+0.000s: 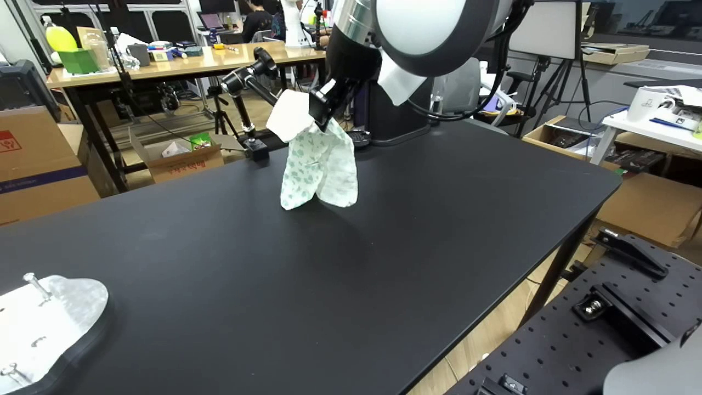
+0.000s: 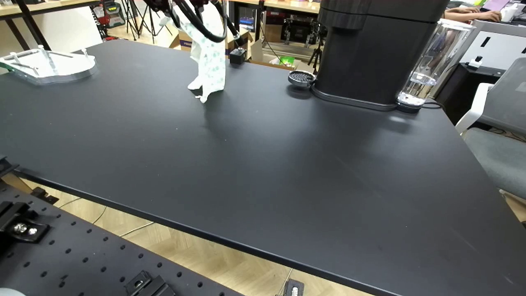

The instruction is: Put the cloth on the table

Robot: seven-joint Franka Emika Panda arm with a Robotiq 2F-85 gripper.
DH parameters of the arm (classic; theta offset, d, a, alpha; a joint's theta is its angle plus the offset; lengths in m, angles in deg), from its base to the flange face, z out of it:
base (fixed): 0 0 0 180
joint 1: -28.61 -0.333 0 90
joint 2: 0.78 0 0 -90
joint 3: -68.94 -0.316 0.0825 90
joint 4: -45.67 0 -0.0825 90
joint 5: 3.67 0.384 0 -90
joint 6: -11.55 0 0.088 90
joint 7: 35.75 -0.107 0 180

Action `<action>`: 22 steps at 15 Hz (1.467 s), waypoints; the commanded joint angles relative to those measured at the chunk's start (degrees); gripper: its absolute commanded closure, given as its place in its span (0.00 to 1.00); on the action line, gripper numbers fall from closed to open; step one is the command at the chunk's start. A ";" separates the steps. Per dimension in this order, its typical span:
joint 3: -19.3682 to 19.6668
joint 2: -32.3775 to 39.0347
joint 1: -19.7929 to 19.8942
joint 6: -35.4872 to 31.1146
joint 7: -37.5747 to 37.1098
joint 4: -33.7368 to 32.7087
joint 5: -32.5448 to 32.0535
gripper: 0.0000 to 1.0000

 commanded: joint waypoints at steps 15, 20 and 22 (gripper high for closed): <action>3.02 -5.86 -16.51 11.68 1.87 3.00 21.41 1.00; 7.80 -21.74 -23.80 32.98 6.89 6.54 32.55 1.00; 9.14 -27.17 -23.98 40.89 5.46 7.59 31.31 1.00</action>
